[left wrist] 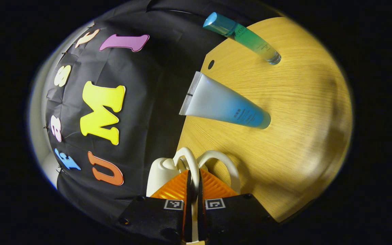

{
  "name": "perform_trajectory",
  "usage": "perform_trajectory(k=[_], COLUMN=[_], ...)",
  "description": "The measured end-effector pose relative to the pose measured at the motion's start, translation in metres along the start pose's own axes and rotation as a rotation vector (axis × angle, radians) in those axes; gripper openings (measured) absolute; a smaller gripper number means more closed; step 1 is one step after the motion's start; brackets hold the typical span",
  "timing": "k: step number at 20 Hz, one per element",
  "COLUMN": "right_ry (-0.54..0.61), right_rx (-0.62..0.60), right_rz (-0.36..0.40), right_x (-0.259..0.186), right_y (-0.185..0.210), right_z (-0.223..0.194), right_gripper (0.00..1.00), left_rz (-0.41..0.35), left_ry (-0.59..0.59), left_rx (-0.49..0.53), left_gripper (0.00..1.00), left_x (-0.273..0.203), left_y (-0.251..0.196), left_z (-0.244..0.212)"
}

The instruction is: First open the suitcase, pack the skin care products into it, and then close the suitcase.

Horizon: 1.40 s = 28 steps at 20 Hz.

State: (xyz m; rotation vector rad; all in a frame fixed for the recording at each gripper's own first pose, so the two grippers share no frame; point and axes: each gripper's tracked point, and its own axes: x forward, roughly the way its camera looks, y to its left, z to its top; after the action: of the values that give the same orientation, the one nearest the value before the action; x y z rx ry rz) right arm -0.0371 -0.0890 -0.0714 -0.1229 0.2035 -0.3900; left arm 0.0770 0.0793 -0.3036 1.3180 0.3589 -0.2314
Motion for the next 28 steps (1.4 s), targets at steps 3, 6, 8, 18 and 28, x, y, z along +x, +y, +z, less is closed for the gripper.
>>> perform_trajectory(k=[3,6,8,18,28], right_ry=[0.006,0.024,0.028,0.045,0.077], right_rx=[0.01,0.014,0.015,0.007,0.024], right_rz=[0.003,0.022,0.033,0.076,0.086], right_x=[0.0,0.002,0.003,0.011,0.008], right_y=[0.008,0.024,0.037,0.099,0.156], right_z=[0.003,0.001,0.003,0.013,0.008], right_gripper=[0.8,0.8,0.8,0.78,0.8], left_rz=[-0.054,-0.064,-0.046,-0.013,0.037], left_ry=[0.016,0.001,-0.007,-0.042,0.073], left_rx=[-0.058,-0.157,-0.206,-0.55,-0.837], left_gripper=[0.04,0.03,0.03,0.02,0.03], left_x=[-0.005,-0.019,-0.026,-0.046,-0.028], left_y=[0.01,0.045,0.073,0.2,0.276], left_z=[-0.002,0.004,0.003,-0.068,-0.25])
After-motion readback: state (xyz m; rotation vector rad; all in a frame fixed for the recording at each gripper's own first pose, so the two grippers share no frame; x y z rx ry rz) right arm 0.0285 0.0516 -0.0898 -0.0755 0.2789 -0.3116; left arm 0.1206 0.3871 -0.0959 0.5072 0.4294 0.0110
